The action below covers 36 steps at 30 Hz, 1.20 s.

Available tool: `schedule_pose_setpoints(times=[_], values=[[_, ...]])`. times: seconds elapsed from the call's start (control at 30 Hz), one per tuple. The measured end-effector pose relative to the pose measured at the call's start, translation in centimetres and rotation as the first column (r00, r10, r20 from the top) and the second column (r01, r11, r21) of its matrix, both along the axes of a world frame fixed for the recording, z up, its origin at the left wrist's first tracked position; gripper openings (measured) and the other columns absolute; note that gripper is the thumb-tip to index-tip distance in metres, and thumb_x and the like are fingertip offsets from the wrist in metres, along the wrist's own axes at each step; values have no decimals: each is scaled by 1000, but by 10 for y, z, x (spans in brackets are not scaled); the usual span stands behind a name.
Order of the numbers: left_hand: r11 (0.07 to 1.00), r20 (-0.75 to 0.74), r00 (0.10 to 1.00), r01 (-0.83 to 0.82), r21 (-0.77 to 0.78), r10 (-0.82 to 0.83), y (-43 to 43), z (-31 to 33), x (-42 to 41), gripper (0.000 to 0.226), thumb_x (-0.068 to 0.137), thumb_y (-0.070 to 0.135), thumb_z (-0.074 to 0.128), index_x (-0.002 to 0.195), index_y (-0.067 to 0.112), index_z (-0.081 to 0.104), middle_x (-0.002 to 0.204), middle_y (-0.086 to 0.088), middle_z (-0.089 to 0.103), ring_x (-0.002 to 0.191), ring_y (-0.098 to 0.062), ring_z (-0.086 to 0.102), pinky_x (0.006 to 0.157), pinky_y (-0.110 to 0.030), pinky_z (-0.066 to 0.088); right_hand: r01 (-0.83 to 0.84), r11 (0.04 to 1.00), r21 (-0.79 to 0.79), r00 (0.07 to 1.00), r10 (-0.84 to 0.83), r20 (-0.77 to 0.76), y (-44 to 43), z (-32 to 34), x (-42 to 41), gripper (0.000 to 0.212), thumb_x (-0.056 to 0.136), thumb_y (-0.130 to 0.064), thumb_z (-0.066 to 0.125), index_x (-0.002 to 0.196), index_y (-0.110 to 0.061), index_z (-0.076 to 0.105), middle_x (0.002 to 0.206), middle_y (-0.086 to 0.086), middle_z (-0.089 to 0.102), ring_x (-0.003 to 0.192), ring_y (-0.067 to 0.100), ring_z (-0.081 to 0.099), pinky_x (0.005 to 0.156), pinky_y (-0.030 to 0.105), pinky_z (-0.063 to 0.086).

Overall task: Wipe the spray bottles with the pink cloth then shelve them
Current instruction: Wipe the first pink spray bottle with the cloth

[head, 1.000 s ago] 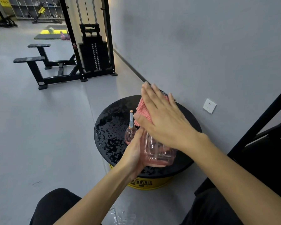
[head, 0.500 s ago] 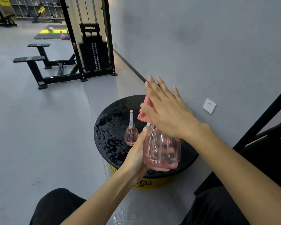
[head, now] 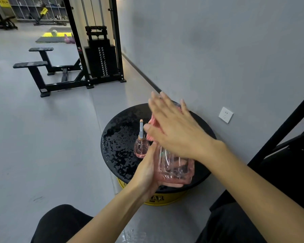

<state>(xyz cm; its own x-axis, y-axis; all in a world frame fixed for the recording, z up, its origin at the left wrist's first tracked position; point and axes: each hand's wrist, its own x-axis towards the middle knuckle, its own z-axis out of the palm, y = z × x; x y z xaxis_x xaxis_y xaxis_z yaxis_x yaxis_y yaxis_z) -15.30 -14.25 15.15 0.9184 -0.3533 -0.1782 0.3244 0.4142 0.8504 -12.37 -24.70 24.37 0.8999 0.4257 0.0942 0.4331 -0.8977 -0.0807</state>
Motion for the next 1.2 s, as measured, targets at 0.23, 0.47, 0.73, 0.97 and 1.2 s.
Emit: schedule_pose_setpoints(times=[0.23, 0.47, 0.73, 0.97, 1.2], values=[[1000, -1, 1000, 18, 7, -18, 4, -4, 3, 52, 89, 59, 36, 113, 28, 68, 103, -5, 77, 88, -23, 75, 74, -50, 60, 92, 995, 36, 995, -94, 40, -9, 5, 15, 63, 103, -51, 10, 154, -22, -12, 159, -7, -26, 146, 11, -26, 121, 49, -11], [999, -17, 1000, 1, -34, -2, 10, -5, 6, 50, 99, 54, 31, 96, 36, 77, 106, -4, 77, 93, -26, 75, 74, -48, 62, 64, 995, 70, 998, -63, -6, -10, -6, -5, 71, 99, -56, 12, 154, -21, -15, 159, -7, -29, 145, 8, -28, 120, 43, -14], [1000, -32, 999, 24, -8, -24, 4, -5, 2, 52, 97, 56, 29, 112, 25, 67, 102, -8, 77, 89, -25, 75, 79, -54, 58, 158, 979, 126, 987, -151, -60, -15, 0, 6, 73, 97, -57, 10, 153, -19, -19, 158, -4, -31, 144, 10, -29, 120, 42, -15], [999, 10, 1000, 8, 32, -9, 7, -8, 6, 55, 84, 65, 44, 115, 25, 67, 109, -6, 76, 94, -28, 74, 81, -59, 56, 106, 986, 132, 994, -101, -45, -13, -7, -10, 69, 98, -54, 8, 153, -22, -17, 158, -7, -31, 144, 7, -30, 121, 41, -14], [1000, -14, 1000, 3, -1, -3, 8, -6, 7, 52, 95, 58, 30, 107, 29, 71, 98, -5, 78, 85, -26, 75, 90, -65, 50, 116, 981, 158, 991, -104, -80, -12, -5, 0, 70, 99, -54, 10, 153, -20, -18, 158, -5, -31, 144, 9, -29, 121, 41, -14]])
